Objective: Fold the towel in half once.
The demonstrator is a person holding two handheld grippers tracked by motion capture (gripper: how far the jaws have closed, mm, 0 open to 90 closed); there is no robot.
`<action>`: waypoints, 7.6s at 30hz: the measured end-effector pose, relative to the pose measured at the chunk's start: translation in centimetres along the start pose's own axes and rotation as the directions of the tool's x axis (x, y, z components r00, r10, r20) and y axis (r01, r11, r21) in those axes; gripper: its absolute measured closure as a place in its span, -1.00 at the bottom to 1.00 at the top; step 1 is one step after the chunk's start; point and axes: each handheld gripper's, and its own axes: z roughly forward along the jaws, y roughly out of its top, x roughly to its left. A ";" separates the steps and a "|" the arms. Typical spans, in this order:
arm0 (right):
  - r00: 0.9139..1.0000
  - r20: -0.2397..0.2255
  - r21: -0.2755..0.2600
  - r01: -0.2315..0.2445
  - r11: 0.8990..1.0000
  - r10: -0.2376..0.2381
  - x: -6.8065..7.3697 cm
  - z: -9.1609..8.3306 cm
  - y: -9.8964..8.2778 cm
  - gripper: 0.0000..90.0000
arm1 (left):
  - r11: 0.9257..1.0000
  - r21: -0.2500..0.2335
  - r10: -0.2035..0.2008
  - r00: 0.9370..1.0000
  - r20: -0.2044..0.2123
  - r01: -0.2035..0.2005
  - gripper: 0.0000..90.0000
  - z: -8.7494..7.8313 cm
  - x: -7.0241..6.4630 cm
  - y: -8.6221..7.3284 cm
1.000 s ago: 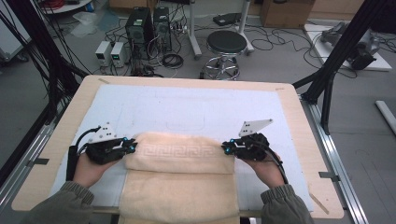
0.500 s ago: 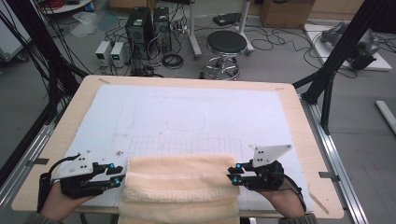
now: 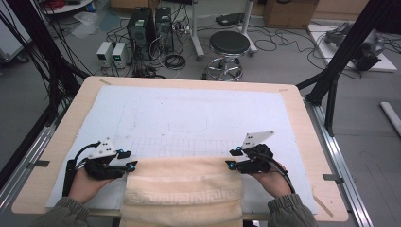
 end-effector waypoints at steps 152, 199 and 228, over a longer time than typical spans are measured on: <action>0.966 -0.234 -0.118 0.087 0.989 -0.112 5.6 -2.5 0.6 0.57 | 0.983 -0.093 0.174 0.963 0.205 -0.158 0.70 -3.5 -6.0 0.6; 0.981 0.128 0.050 -0.156 0.987 0.148 -8.9 6.1 1.5 -0.22 | 0.981 0.008 -0.194 0.975 -0.113 0.196 -0.09 8.6 7.3 3.2; 0.976 0.006 0.059 -0.217 0.974 0.217 -9.4 5.5 0.8 0.78 | 0.991 0.048 -0.119 0.990 -0.078 0.123 0.69 8.6 6.2 3.9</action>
